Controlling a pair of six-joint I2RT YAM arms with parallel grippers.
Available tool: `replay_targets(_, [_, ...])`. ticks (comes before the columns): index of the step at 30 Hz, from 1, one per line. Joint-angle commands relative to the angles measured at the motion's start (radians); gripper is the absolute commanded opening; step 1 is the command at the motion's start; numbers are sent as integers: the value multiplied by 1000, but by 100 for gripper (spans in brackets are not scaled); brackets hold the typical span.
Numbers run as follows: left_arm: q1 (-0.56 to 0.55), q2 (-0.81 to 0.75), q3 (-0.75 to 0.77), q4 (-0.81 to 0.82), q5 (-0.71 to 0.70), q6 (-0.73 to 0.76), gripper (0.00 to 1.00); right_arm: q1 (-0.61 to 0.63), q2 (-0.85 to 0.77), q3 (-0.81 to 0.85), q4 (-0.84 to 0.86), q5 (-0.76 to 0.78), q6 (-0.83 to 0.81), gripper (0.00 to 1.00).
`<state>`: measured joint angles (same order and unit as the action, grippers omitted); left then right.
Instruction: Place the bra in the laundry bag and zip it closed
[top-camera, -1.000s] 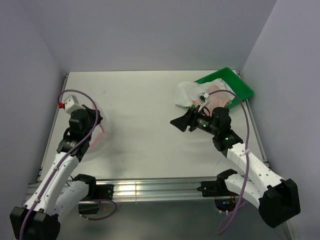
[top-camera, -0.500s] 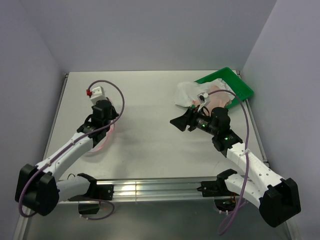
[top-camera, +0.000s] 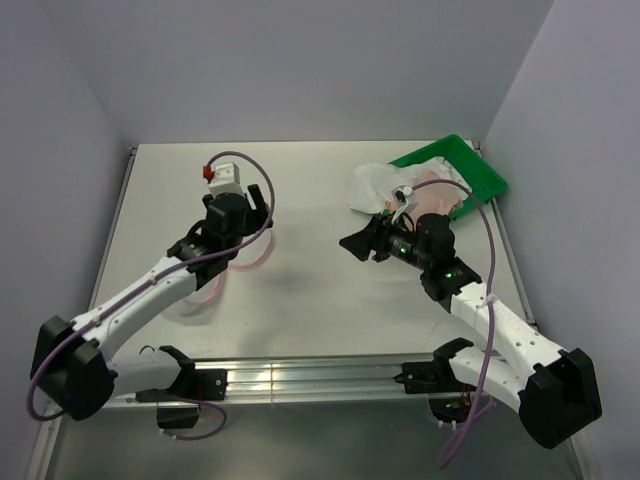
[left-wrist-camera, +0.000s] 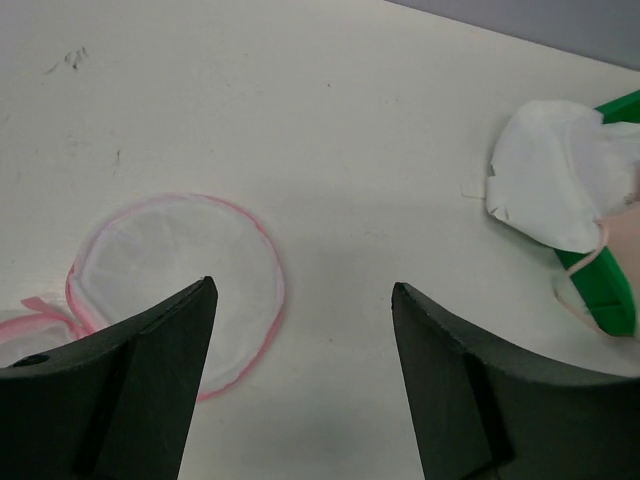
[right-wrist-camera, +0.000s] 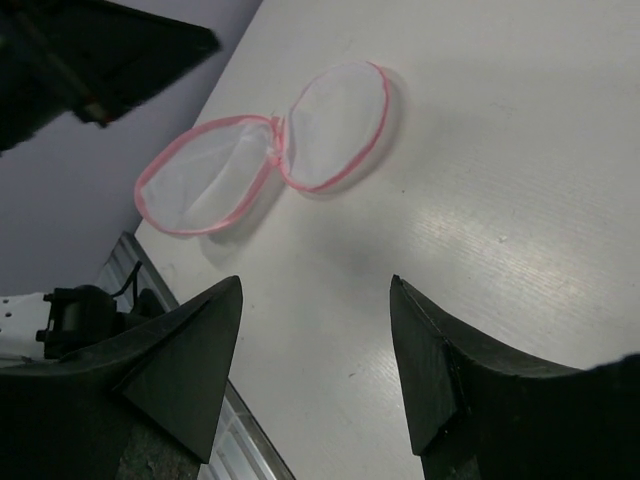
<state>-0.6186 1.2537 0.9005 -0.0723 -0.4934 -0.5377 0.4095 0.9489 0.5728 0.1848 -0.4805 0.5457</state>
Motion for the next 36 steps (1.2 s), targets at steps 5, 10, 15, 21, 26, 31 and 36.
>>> replay_targets(5, [2,-350,-52,-139,243,-87,76,25,2,64,-77,244,-49,54])
replay_targets(10, [2,-583,-133,-158,446,-80,85,23,1,108,-165,469,-79,43])
replay_targets(15, [2,-680,-175,-250,529,-55,92,-3,166,234,-289,803,-121,38])
replay_targets(21, [2,-705,-198,-302,615,16,99,-169,361,360,-340,899,-131,77])
replay_targets(26, [2,-709,-196,-307,633,42,99,-239,505,438,-375,939,-148,82])
replay_targets(31, [2,-750,-221,-330,645,31,99,-267,599,501,-406,921,-148,79])
replay_targets(36, [0,-780,-227,-340,627,30,99,-278,680,538,-432,930,-135,75])
